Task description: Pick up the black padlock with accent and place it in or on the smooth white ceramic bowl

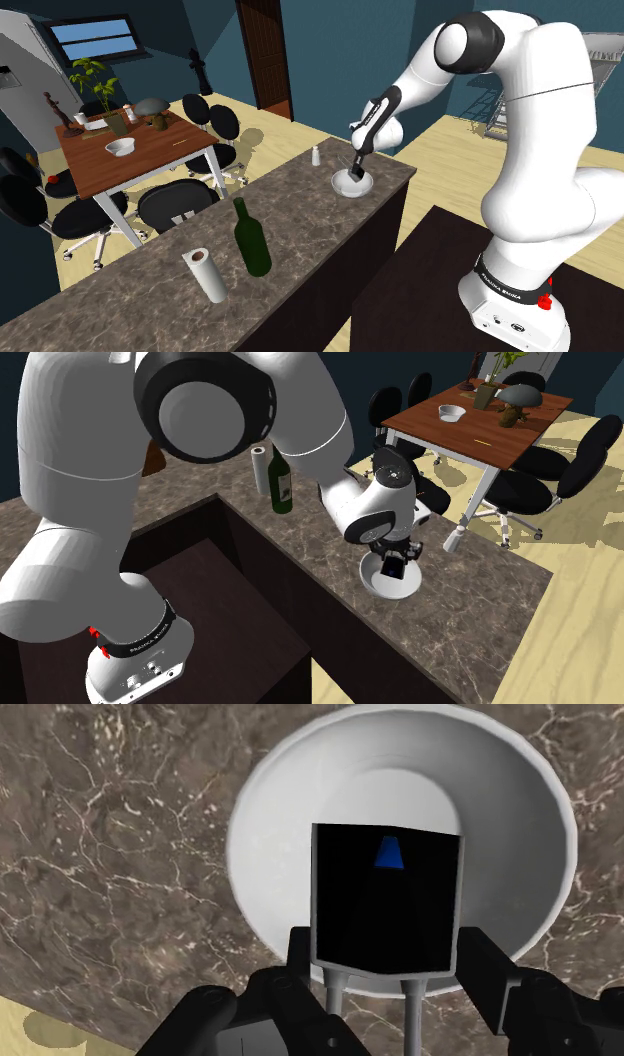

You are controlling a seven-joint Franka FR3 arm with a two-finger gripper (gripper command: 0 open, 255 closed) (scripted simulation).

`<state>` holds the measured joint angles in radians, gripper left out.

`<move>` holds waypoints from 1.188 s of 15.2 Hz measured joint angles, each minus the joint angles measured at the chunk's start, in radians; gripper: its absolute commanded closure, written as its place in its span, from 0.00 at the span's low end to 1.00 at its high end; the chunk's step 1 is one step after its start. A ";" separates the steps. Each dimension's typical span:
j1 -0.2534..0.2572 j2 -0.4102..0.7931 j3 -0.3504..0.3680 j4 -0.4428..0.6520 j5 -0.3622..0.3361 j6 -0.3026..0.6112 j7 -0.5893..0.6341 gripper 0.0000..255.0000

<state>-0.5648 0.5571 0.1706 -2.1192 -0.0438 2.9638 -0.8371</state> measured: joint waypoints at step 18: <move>0.009 0.039 -0.010 0.008 -0.005 0.032 0.003 0.00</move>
<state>-0.5555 0.5961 0.1611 -2.1114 -0.0490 2.9954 -0.8342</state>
